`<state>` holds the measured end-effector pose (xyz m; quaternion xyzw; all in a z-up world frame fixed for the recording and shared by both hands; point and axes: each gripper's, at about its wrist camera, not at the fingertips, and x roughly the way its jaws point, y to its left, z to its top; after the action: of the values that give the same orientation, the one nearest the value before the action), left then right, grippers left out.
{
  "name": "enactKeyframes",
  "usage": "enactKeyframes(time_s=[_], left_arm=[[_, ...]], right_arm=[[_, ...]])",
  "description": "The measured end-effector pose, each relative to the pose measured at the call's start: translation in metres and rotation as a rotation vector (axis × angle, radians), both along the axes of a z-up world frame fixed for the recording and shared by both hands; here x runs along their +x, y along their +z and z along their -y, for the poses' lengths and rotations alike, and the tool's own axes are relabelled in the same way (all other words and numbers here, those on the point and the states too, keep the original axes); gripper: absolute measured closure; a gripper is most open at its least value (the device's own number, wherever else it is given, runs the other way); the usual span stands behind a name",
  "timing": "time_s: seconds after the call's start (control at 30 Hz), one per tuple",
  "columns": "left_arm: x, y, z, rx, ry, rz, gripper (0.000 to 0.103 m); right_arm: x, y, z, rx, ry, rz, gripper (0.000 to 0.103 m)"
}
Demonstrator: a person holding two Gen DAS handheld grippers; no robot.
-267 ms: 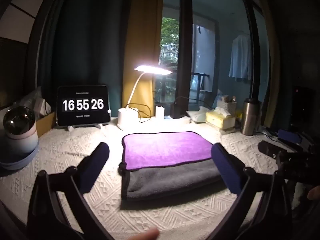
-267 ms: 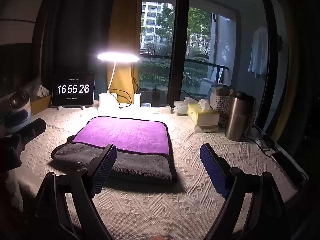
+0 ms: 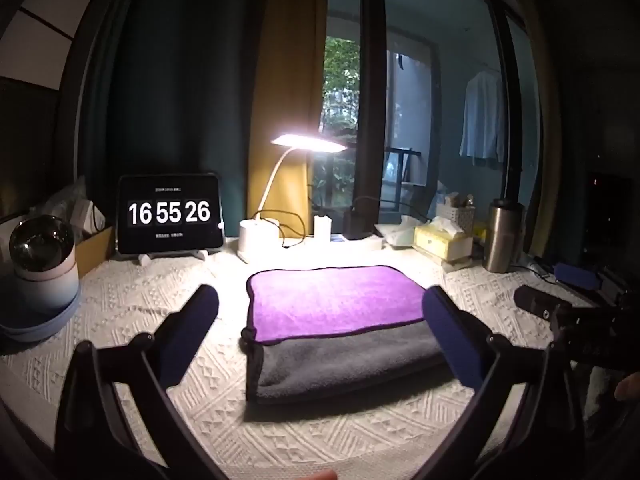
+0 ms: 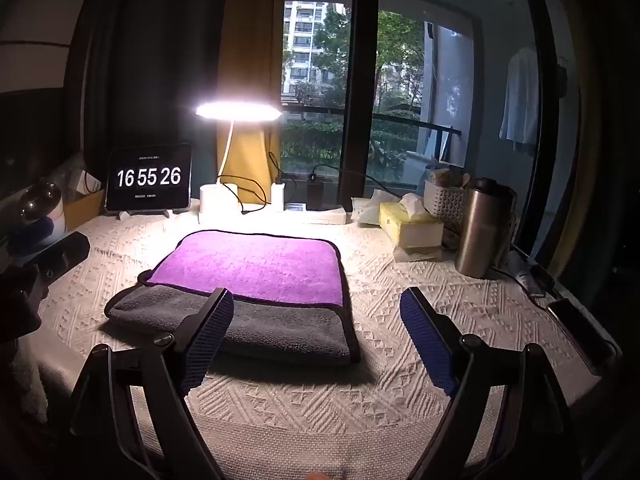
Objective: Fold towel
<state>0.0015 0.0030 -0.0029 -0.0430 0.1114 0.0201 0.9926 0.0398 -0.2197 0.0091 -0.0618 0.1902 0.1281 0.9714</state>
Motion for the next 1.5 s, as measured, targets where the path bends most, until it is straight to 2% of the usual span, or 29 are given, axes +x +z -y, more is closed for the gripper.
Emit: enactKeyframes(time_s=[0.5, 1.5], left_arm=[[0.0048, -0.0034, -0.0031, -0.021, 0.035, -0.026, 0.001], [0.0007, -0.0049, -0.001, -0.035, 0.013, -0.032, 0.001]], right_arm=[[0.0067, -0.0047, -0.0025, 0.006, 0.015, -0.026, 0.015], [0.0083, -0.0065, -0.0036, 0.008, 0.022, -0.038, 0.015]])
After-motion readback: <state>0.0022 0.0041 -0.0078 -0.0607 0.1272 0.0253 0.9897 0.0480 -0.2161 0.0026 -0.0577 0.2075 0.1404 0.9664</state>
